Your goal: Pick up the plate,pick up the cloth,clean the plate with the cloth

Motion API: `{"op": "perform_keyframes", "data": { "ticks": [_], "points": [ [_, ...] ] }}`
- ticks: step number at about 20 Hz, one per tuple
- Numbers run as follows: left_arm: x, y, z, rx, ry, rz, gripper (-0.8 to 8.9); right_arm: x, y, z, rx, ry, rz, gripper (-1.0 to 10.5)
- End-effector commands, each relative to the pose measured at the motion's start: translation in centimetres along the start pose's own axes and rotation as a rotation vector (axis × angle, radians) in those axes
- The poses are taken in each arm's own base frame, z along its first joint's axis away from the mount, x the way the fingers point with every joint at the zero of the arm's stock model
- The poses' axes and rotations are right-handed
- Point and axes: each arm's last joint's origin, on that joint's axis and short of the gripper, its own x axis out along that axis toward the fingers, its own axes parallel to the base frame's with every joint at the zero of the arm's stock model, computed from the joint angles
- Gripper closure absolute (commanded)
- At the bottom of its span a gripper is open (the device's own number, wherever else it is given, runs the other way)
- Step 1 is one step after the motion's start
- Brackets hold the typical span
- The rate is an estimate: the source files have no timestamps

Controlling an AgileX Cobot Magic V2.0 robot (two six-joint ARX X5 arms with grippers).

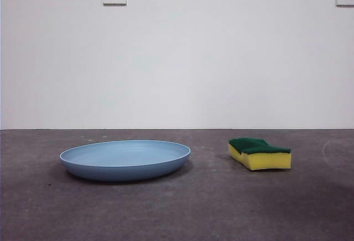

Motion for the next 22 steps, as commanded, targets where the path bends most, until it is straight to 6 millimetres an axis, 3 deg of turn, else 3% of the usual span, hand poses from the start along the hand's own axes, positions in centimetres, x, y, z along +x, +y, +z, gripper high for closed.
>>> {"op": "perform_keyframes", "data": {
  "ticks": [1,15,22],
  "points": [
    [0.1,0.1,-0.4,0.007,0.007,0.006,8.17,0.1,0.0,-0.3,0.022,0.004,-0.001,9.5],
    [0.1,0.0,-0.3,0.005,0.003,0.004,8.17,0.1,0.0,-0.2,0.047,-0.010,0.005,9.5],
    [0.1,-0.3,-0.3,-0.114,0.026,-0.129,8.19,-0.1,0.2,0.9,0.261,-0.065,0.027,9.6]
  ]
}}
